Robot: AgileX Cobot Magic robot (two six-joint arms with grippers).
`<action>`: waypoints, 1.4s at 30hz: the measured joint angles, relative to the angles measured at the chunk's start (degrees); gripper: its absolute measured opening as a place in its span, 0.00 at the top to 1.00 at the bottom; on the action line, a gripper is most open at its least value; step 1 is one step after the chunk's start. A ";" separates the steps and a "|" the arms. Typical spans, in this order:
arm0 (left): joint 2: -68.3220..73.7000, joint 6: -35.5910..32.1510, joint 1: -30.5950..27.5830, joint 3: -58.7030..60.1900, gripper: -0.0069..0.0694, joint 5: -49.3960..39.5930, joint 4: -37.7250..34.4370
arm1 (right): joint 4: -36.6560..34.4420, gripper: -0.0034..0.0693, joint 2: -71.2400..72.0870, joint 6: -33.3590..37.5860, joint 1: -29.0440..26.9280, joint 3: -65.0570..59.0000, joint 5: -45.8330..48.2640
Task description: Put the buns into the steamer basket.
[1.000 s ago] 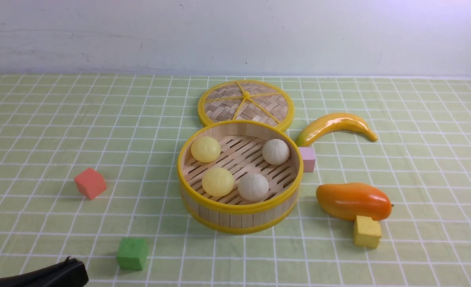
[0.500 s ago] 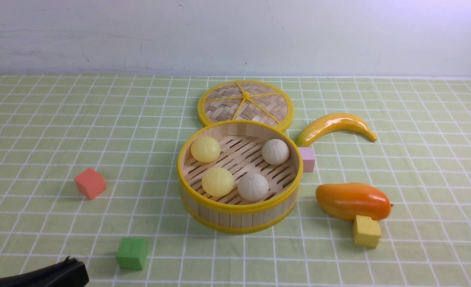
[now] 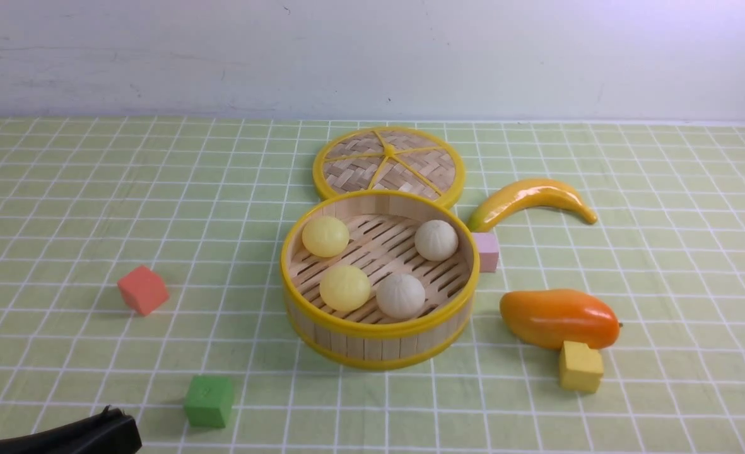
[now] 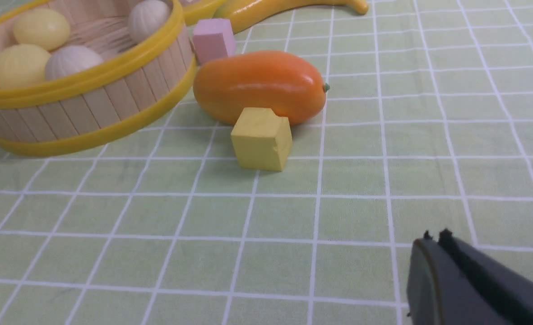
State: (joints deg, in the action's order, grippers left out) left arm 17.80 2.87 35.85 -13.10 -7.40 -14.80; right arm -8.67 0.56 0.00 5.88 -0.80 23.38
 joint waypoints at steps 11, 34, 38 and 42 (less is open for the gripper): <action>0.00 0.00 0.00 0.00 0.83 0.00 0.00 | -0.88 0.96 0.05 0.00 0.00 0.00 0.11; -10.72 3.78 -21.08 6.41 0.91 5.21 3.78 | -1.05 0.93 0.05 0.00 -0.11 0.00 0.11; -17.46 5.43 -28.42 13.58 0.93 0.72 3.91 | -1.05 0.92 0.05 0.00 -0.11 0.00 0.11; -18.34 5.73 -30.59 14.81 0.93 -12.12 4.95 | -1.09 0.91 0.05 0.00 -0.11 0.00 0.17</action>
State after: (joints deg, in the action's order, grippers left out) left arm -0.54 8.60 5.27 1.71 -19.52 -9.85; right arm -9.76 0.61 0.00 5.77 -0.80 23.55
